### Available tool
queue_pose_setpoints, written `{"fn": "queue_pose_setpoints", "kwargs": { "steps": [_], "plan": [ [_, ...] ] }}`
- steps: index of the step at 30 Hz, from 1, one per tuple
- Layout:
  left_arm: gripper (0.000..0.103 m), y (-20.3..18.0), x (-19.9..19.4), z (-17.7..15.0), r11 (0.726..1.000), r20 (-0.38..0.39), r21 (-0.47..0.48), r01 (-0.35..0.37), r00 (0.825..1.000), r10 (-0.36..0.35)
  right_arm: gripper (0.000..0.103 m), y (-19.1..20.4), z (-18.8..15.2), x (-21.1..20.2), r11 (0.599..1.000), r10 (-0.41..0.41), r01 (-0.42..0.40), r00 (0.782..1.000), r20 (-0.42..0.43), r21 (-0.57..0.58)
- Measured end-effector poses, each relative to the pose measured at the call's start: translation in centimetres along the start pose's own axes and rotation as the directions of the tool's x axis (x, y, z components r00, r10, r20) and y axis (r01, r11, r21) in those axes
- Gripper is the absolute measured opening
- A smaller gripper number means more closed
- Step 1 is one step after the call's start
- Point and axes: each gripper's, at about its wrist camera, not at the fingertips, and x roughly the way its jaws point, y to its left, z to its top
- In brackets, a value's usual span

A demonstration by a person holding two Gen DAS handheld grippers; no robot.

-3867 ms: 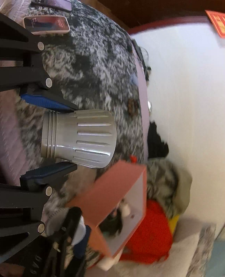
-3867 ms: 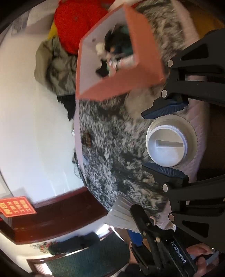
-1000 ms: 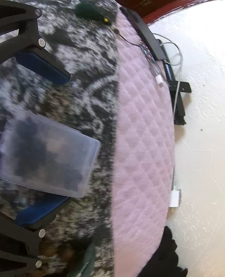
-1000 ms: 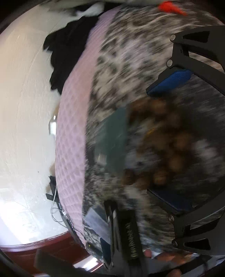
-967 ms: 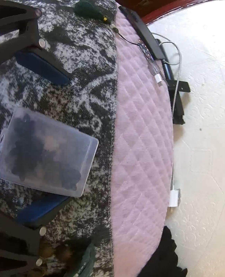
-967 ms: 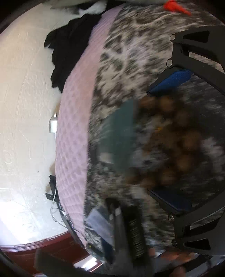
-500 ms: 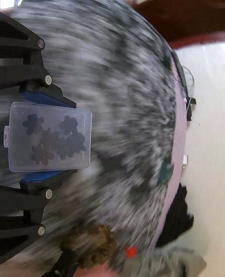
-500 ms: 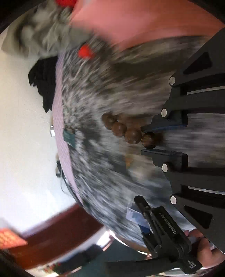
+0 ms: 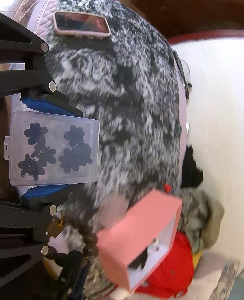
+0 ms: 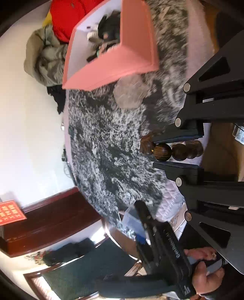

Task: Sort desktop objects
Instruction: 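Carry the clear case and bead bracelet into the pink box and release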

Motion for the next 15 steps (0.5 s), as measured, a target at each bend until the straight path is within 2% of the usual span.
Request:
{"fn": "queue_pose_setpoints", "kwargs": {
  "steps": [3, 6, 9, 11, 15],
  "plan": [
    [0.054, -2.6, -1.5, 0.9, 0.998, 0.034, 0.043, 0.052, 0.998, -0.053, 0.020, -1.0, -0.6, -4.1, 0.999, -0.034, 0.033, 0.998, 0.057, 0.007],
    [0.054, -5.9, -2.7, 3.7, 0.988, 0.087, 0.106, 0.110, 0.989, -0.120, 0.020, -2.6, 0.3, -7.6, 0.997, -0.078, 0.075, 0.989, 0.127, 0.027],
    [0.054, -9.6, -2.9, 8.4, 0.970, 0.156, 0.180, 0.163, 0.969, -0.192, 0.020, -4.5, 2.5, -11.4, 0.989, -0.149, 0.146, 0.963, 0.225, 0.033],
    [0.054, -12.3, -2.8, 12.1, 0.953, 0.198, 0.235, 0.189, 0.951, -0.237, 0.020, -5.7, 4.7, -13.9, 0.979, -0.201, 0.200, 0.933, 0.300, 0.034],
    [0.054, -17.6, -2.3, 19.6, 0.925, 0.273, 0.325, 0.198, 0.916, -0.292, 0.020, -8.2, 10.2, -18.4, 0.948, -0.299, 0.317, 0.844, 0.446, 0.037]
  ]
}}
